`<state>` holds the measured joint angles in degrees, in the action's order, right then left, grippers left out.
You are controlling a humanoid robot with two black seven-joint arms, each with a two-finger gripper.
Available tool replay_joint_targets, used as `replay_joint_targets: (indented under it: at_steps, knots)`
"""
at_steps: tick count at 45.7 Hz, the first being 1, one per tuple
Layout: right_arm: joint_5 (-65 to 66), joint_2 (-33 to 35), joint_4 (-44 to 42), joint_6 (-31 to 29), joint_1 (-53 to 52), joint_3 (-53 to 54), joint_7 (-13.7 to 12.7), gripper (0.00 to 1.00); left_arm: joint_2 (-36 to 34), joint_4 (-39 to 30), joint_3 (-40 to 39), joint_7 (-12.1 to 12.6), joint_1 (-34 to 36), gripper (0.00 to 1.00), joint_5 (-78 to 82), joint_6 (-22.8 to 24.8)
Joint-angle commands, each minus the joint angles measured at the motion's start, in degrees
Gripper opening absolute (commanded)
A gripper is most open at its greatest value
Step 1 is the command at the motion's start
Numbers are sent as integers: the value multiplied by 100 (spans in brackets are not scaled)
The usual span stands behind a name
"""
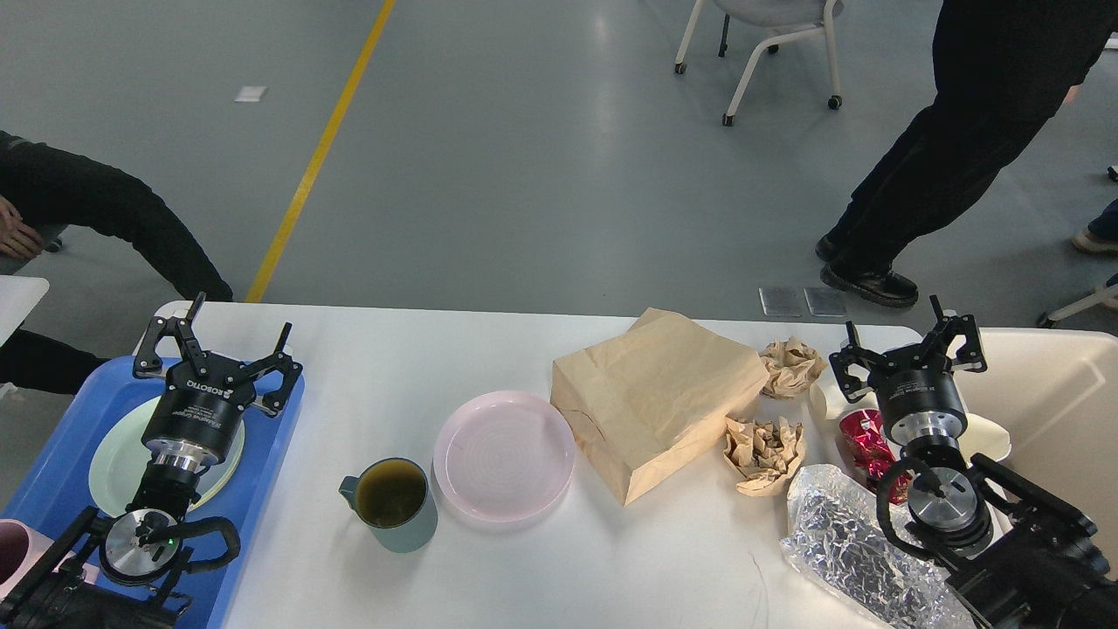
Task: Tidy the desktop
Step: 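Raise the left gripper up and over toward the dark mug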
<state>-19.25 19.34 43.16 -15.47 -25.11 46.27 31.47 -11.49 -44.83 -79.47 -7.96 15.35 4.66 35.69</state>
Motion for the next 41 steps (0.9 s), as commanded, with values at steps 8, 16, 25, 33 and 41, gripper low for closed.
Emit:
replay_joint_targets:
  at_steps: [8, 16, 25, 33, 41]
  knots:
    - [0, 0, -1, 0, -3, 5, 0, 100, -134, 10, -7, -3, -5, 97, -9, -70]
    - [0, 0, -9, 0, 6, -4, 0, 100, -695, 1, 221, 49, -40, 97, 87, -79]
    - [0, 0, -9, 0, -3, 5, 0, 100, -2303, 80, 2547, -12, 582, 97, 70, -27]
    - [0, 0, -9, 0, 6, 5, 0, 100, -3499, 80, 5535, -30, 2225, 97, 88, 52]
    - [0, 0, -1, 0, 6, 5, 0, 100, -3676, 106, 8620, -65, 4562, 97, 26, -17]
